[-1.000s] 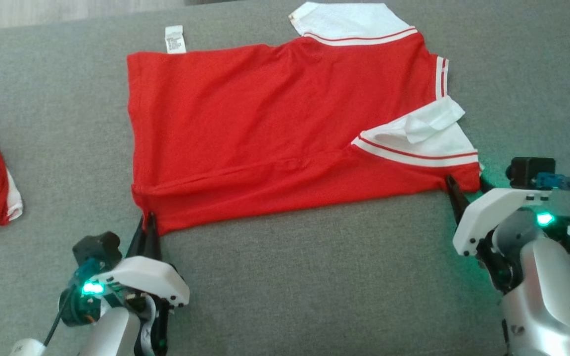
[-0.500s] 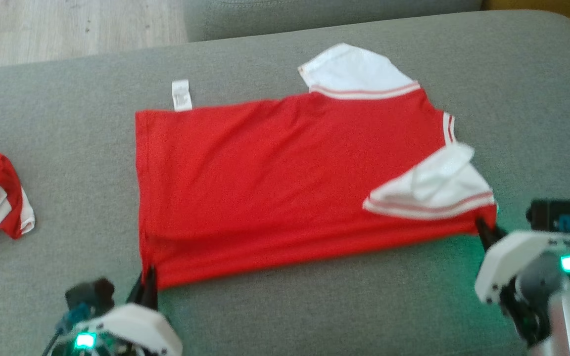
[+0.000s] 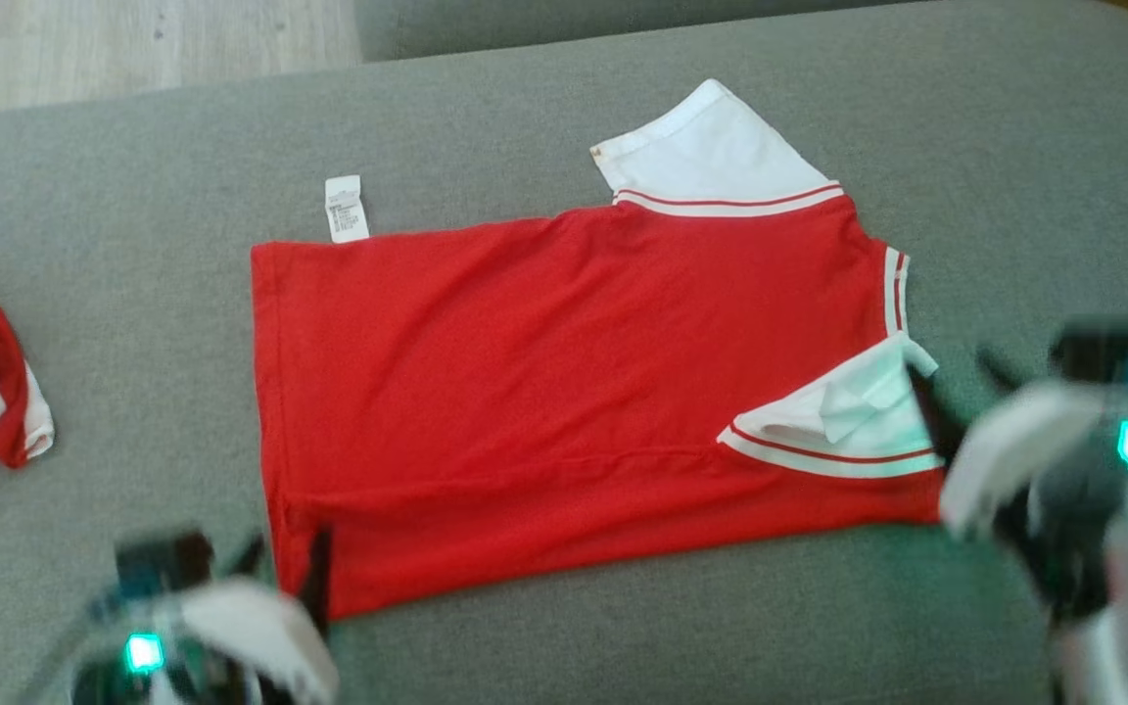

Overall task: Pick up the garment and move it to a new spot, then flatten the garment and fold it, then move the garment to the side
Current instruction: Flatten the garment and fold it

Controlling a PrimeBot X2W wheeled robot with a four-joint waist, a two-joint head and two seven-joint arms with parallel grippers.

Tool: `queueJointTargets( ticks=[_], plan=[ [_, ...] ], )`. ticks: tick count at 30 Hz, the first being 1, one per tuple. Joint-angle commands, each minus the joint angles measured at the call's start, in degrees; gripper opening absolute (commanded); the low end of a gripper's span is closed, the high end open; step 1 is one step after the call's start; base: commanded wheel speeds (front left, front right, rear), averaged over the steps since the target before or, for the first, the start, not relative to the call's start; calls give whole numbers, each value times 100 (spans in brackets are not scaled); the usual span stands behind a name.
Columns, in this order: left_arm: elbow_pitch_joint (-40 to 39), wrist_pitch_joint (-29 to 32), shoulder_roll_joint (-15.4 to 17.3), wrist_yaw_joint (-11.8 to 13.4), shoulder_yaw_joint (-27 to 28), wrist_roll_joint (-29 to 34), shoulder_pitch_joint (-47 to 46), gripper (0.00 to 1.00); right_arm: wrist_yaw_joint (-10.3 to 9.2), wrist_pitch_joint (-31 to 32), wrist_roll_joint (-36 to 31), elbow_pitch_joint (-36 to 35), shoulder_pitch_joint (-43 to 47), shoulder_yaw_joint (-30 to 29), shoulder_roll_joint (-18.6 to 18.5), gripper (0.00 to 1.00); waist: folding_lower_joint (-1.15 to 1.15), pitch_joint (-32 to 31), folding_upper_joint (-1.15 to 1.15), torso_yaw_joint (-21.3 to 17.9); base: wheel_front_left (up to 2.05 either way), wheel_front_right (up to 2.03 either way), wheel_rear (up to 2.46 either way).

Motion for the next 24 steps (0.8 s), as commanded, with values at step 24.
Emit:
queueJointTargets(
  ticks=[24],
  plan=[
    [2229, 1850, 1307, -1088, 247, -172, -4560, 100, 39, -717, 1505, 2622, -5088, 2968, -771, 100, 0, 1261, 0, -548, 0, 0, 0]
  ],
)
